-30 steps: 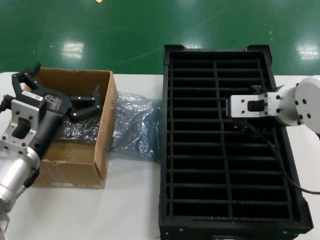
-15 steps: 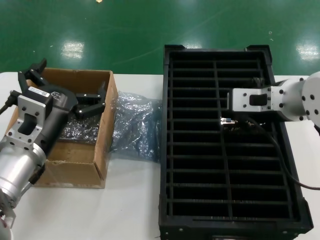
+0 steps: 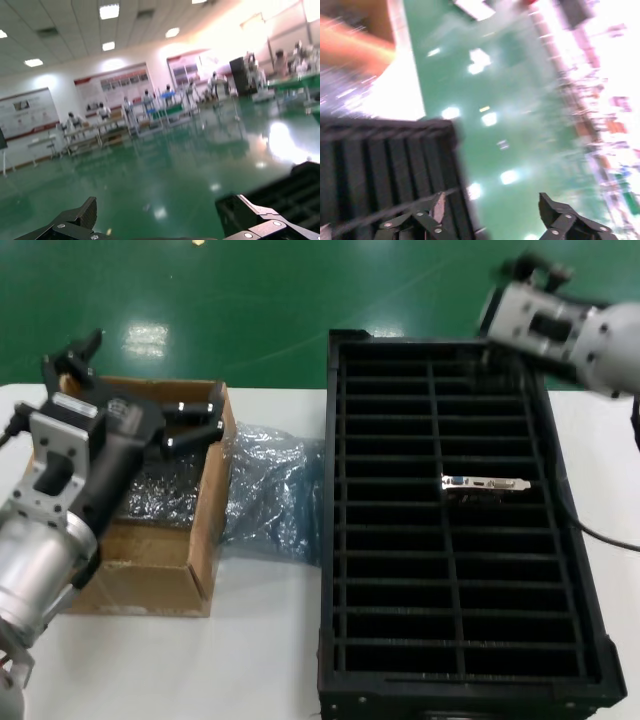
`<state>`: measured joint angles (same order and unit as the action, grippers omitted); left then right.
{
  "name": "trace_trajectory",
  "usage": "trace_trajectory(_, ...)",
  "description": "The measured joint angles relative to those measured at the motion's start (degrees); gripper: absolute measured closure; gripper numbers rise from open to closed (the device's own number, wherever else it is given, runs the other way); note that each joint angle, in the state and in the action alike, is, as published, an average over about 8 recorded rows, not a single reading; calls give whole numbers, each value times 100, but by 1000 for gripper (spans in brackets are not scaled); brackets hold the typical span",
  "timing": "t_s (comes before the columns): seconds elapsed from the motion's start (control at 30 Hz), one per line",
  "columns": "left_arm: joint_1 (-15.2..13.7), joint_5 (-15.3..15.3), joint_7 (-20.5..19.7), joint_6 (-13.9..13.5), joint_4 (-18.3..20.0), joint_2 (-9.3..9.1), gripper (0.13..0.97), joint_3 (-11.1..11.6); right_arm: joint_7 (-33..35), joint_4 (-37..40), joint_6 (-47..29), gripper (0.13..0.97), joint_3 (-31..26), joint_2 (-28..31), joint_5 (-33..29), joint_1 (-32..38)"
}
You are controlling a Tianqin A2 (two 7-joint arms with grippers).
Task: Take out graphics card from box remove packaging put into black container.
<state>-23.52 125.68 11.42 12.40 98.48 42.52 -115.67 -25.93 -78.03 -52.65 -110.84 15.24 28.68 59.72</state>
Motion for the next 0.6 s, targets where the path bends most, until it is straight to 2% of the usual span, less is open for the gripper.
trace_trajectory(0.07,18,-129,-57,-95,89,-98,132,171,-98,-21,320,548,269,-90,-30,-80)
trace_trajectory(0.3,-127,-646,-226,-450,297,-603,132,764,-220,9,1090,371,995,-324,42,-346)
trace_trajectory(0.43,-246,-816,-288,-561,314,-823,132,892,-141,4,1125,312,1062,-354,109,-398)
trace_trajectory(0.6,-185,-891,-325,-598,279,-916,132,952,-32,-44,1250,227,1089,-338,357,-584)
